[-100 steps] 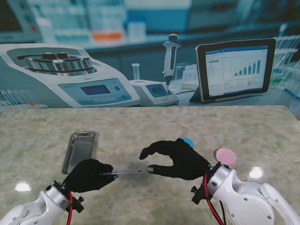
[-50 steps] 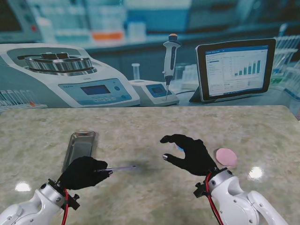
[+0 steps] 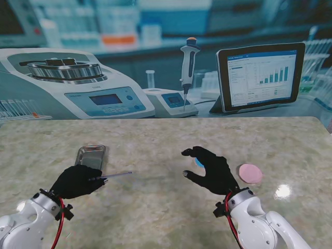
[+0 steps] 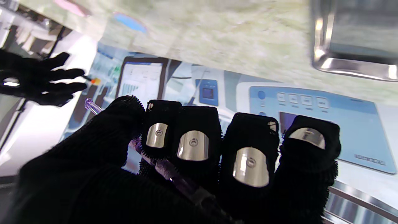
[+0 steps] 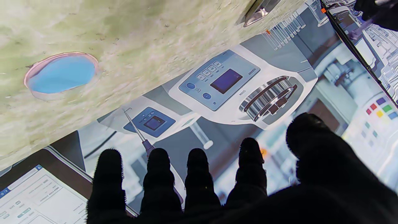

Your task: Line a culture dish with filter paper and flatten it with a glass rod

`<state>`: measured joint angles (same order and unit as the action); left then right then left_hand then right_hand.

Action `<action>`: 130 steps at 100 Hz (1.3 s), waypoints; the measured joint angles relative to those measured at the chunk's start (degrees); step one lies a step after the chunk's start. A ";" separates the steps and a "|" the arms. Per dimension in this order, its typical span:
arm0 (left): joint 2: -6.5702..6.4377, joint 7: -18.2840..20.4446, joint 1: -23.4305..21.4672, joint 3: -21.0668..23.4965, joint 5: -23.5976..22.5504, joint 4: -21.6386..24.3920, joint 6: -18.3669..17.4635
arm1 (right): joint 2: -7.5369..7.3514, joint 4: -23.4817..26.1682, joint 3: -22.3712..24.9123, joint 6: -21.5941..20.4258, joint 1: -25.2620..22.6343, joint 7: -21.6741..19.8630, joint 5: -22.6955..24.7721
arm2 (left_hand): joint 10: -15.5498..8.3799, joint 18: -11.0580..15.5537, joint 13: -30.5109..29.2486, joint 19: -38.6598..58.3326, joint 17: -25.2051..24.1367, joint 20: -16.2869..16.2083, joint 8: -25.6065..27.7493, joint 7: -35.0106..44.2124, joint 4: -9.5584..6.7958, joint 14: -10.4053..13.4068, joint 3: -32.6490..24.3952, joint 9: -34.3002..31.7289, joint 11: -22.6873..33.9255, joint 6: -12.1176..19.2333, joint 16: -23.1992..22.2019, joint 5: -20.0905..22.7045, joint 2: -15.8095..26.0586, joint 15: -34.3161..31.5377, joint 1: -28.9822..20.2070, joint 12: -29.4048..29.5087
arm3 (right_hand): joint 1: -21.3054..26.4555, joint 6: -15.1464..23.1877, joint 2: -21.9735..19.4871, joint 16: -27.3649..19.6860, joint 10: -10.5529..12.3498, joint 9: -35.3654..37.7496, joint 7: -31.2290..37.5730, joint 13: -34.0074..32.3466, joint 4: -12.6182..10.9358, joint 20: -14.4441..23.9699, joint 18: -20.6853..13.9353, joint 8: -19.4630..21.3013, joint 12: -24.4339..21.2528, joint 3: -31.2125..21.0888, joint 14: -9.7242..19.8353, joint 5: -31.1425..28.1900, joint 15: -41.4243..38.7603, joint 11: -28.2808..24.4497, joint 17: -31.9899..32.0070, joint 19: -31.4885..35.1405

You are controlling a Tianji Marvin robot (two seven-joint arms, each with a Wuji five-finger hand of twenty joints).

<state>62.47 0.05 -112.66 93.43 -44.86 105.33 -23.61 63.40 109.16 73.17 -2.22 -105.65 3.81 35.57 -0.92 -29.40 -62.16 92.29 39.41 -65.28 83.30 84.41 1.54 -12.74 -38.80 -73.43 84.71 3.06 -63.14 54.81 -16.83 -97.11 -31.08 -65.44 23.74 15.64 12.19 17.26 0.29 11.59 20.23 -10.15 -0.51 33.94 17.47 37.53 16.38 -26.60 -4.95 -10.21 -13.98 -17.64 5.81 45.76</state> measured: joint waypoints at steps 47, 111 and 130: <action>-1.31 2.38 5.19 3.03 -5.90 -8.53 3.38 | 0.05 -0.03 -0.05 0.74 0.04 -0.53 -1.19 | 0.00 0.00 0.00 0.00 0.00 0.00 0.01 0.00 0.00 0.04 -0.53 0.00 0.00 0.00 0.00 0.01 -0.02 0.00 0.11 0.00 | -0.01 0.01 0.00 -0.01 0.01 0.00 0.00 0.00 0.00 -0.02 -0.01 0.88 -0.03 0.00 0.00 0.00 0.01 0.04 0.08 0.00; -2.90 4.62 7.68 6.14 -12.30 -16.48 6.29 | 0.08 -0.35 0.21 0.72 -0.03 -0.72 -1.91 | 0.00 0.00 0.00 0.00 0.00 0.00 0.01 -0.01 0.00 0.13 -0.56 0.00 0.00 0.00 0.00 0.01 -0.11 0.00 0.19 0.00 | -0.20 0.01 0.00 -0.01 0.01 0.00 0.00 0.00 0.00 -0.02 -0.01 1.52 -0.03 0.00 0.00 0.00 0.01 0.09 0.15 0.00; -3.21 5.60 8.15 5.74 -13.19 -17.67 7.52 | 0.08 -0.42 0.14 0.72 -0.03 -0.79 -1.93 | 0.00 0.00 0.00 0.00 -0.01 0.00 0.00 -0.01 0.00 0.32 -0.56 0.00 0.01 0.00 0.00 0.01 -0.12 0.00 0.22 0.00 | -0.20 0.01 0.00 -0.01 0.01 0.00 0.00 0.00 0.00 -0.02 -0.01 1.54 -0.03 0.00 0.00 0.00 0.01 0.09 0.15 0.00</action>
<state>59.26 5.65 -104.52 99.17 -58.05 87.66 -16.09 63.48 108.73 73.31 -1.50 -105.68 3.02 33.64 -0.92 -29.40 -62.16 92.29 39.40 -65.28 83.31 84.41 1.54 -12.42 -39.36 -73.43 84.72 3.06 -63.14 54.82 -16.95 -97.11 -30.86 -65.44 23.54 15.65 12.19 17.25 0.30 11.59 20.23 -10.15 -0.51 33.91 17.46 39.07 16.35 -26.60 -4.94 -10.21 -13.97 -17.55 5.97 45.76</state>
